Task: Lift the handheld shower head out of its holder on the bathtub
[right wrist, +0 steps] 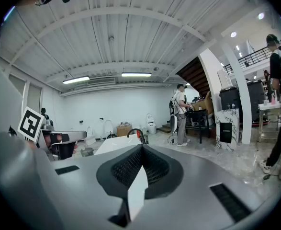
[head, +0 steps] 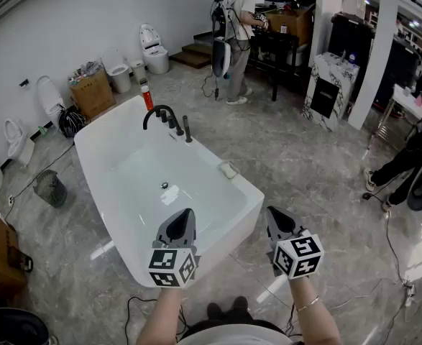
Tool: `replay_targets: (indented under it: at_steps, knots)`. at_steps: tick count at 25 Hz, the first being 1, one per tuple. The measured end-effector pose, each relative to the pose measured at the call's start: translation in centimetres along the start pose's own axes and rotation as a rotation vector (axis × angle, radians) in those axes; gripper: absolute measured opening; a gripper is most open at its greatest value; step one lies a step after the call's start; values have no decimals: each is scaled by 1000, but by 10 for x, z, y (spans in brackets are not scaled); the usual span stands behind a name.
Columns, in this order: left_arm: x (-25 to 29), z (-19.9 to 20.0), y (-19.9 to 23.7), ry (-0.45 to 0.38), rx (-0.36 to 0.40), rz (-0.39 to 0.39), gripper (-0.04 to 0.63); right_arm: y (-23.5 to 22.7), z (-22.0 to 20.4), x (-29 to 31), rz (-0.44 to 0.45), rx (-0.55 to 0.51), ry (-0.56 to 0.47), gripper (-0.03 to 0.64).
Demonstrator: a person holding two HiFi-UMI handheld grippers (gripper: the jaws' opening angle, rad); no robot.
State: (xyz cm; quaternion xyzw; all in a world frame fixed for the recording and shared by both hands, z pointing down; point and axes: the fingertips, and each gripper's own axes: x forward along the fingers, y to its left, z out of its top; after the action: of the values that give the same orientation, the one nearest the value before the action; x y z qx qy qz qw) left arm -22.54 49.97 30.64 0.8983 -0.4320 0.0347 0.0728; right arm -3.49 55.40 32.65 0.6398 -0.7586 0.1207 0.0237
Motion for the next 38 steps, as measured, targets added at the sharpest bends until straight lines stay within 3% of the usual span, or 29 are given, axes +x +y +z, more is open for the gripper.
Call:
replay_targets:
  at_steps: [17, 23, 29, 38]
  knots:
    - [52, 9, -32, -23, 42, 16, 18, -56, 16, 0, 33, 27, -53, 6]
    - [95, 5, -30, -11, 55, 9, 18, -90, 18, 20, 17, 40, -61, 6]
    - [192, -2, -20, -1, 44, 21, 18, -150, 26, 82, 39, 43, -56, 6]
    - [355, 13, 73, 29, 20, 45, 18, -200, 67, 267, 100, 24, -38, 6]
